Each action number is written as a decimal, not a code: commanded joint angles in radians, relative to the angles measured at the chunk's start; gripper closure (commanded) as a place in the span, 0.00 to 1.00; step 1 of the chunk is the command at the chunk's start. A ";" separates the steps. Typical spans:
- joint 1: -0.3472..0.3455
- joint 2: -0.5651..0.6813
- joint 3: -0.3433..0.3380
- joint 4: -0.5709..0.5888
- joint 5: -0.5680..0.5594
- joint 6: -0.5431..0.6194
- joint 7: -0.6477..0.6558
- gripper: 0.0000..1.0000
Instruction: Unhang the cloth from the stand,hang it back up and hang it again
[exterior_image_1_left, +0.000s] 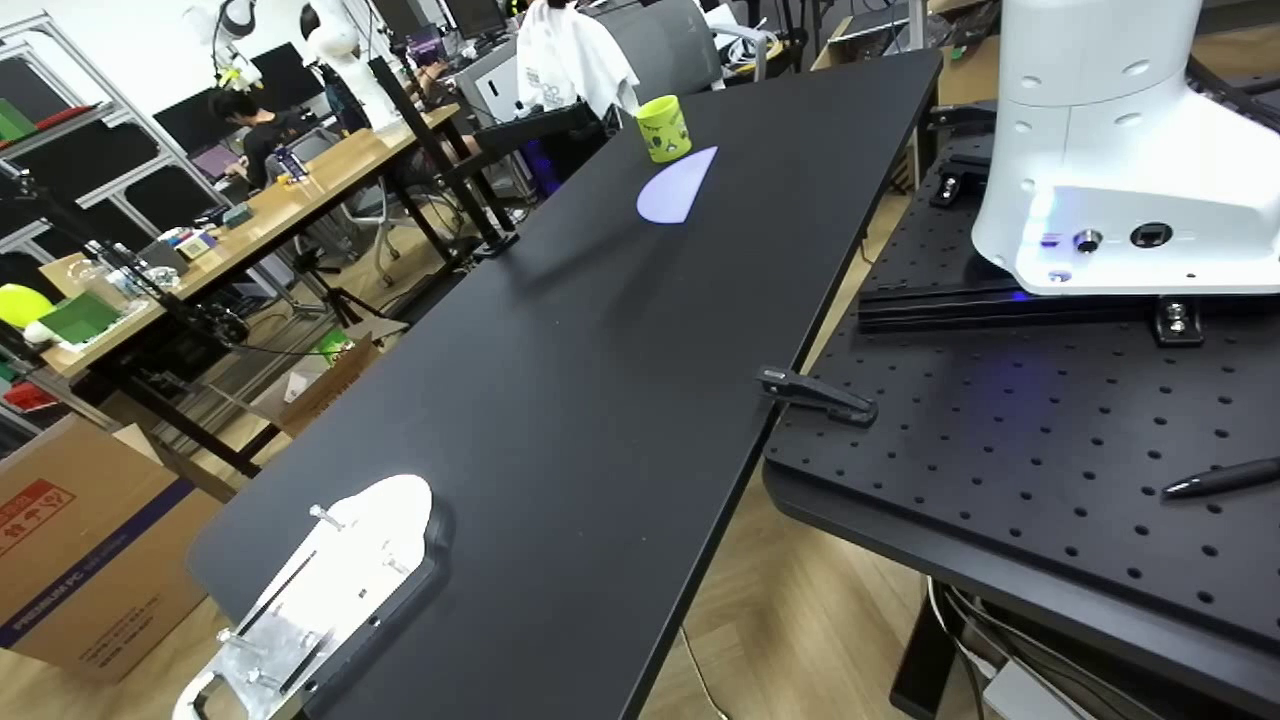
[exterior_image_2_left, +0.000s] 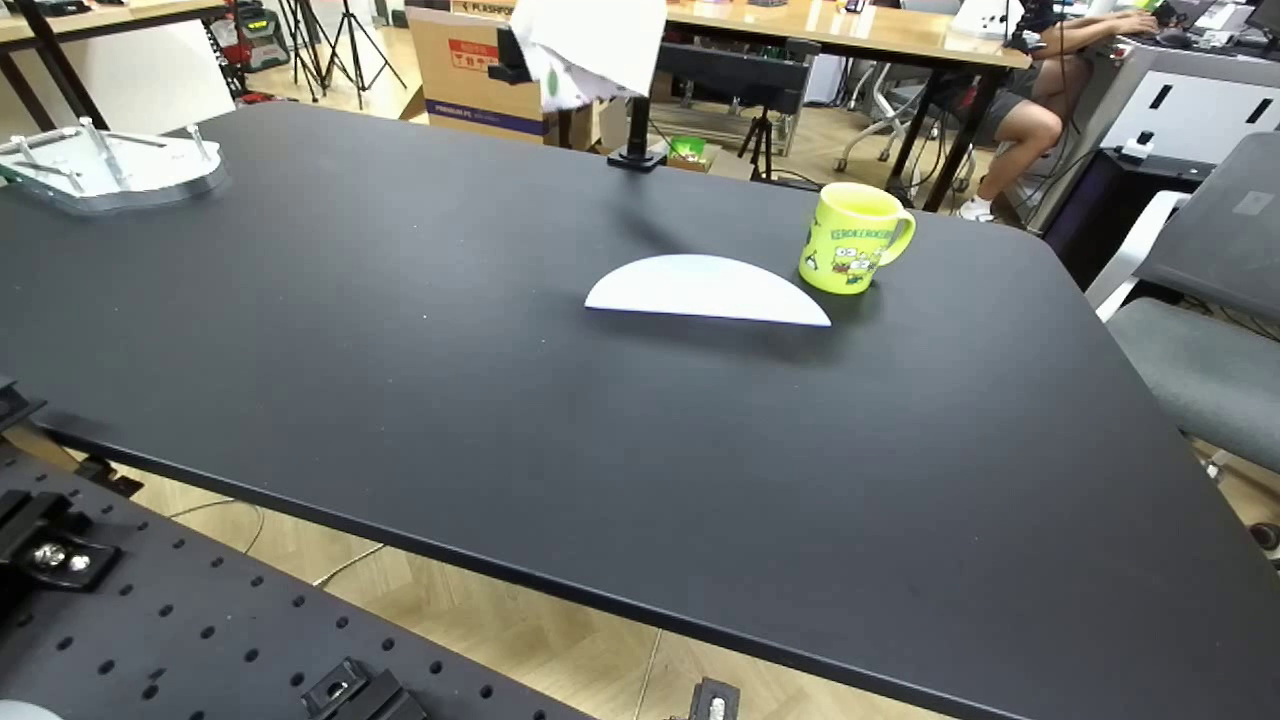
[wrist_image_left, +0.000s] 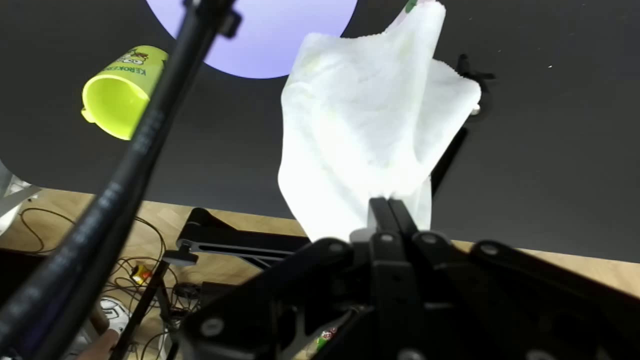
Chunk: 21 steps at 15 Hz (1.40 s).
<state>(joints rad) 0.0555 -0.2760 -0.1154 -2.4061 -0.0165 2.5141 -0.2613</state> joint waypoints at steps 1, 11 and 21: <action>-0.004 -0.122 0.062 -0.003 -0.001 -0.143 0.048 1.00; -0.001 -0.056 0.089 0.006 0.011 -0.165 0.046 1.00; 0.000 0.064 0.106 0.021 0.010 -0.130 0.040 1.00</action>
<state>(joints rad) 0.0568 -0.2378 -0.0195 -2.4096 -0.0113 2.3842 -0.2466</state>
